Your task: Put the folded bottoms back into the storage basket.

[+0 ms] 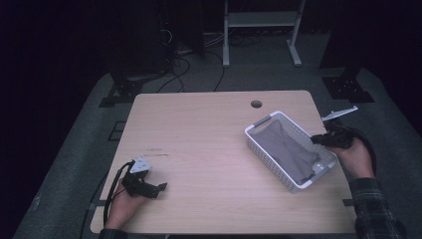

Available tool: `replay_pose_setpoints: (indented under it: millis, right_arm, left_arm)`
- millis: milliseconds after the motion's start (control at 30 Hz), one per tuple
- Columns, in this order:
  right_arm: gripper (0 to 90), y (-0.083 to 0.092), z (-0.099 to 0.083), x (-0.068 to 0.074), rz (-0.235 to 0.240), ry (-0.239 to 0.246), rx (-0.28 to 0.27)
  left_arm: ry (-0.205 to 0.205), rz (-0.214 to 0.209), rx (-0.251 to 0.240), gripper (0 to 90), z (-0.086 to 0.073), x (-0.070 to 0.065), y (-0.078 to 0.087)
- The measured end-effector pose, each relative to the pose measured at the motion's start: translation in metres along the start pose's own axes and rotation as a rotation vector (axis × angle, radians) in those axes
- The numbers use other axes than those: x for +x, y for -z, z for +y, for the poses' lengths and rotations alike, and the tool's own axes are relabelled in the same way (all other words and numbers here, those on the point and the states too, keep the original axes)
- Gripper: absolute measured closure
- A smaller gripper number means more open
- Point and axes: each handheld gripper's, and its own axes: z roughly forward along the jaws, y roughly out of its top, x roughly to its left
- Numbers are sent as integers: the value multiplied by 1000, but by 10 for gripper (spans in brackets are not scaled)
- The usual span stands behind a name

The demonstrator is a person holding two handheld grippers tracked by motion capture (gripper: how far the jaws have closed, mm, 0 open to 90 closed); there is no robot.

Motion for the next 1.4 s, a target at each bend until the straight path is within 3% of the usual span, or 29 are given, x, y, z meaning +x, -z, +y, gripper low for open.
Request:
replay_pose_setpoints:
  millis: [367,700,867,967,1100,1400]
  right_arm:
    - [846,-14,16,38,19,-23,-5]
    - [835,-24,28,71,37,23,-13]
    - [848,-8,26,67,49,10,-89]
    - [896,2,17,61,29,17,-90]
    - [898,9,3,52,33,18,-86]
    - [898,6,-19,55,71,38,-83]
  left_arm:
    - [0,-1,3,0,0,0,0]
    - [-1,-1,4,0,0,0,0]
    - [0,-1,3,0,0,0,0]
    - [0,-1,3,0,0,0,0]
    - [0,-1,3,0,0,0,0]
    - [0,0,1,0,0,0,0]
